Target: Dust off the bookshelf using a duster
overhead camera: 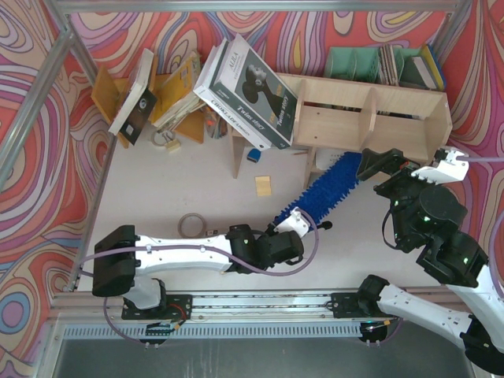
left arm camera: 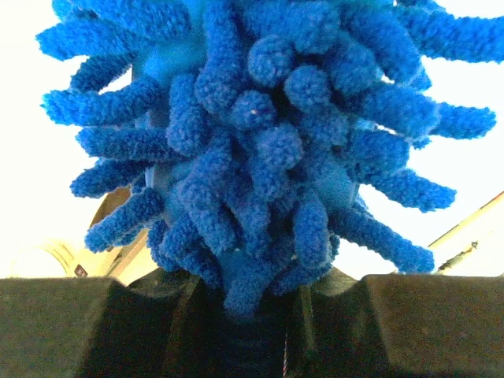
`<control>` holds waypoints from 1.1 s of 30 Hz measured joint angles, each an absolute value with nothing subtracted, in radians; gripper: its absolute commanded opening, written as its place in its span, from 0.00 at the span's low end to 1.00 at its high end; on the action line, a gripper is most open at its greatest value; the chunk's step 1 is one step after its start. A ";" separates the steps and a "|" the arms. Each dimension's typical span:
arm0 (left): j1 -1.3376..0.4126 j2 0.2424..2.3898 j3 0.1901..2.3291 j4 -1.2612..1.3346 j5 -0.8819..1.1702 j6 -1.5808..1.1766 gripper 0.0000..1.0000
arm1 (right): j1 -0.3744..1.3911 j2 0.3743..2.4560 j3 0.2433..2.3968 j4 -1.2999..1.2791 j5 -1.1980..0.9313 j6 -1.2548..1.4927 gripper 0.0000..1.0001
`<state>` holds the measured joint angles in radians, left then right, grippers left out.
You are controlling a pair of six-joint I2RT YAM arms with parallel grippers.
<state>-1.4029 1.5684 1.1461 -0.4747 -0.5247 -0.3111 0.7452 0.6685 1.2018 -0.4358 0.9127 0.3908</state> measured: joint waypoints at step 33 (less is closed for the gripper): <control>-1.354 1.869 1.533 -0.632 -0.454 -0.305 0.00 | 0.745 0.661 1.188 -0.448 0.912 0.402 0.99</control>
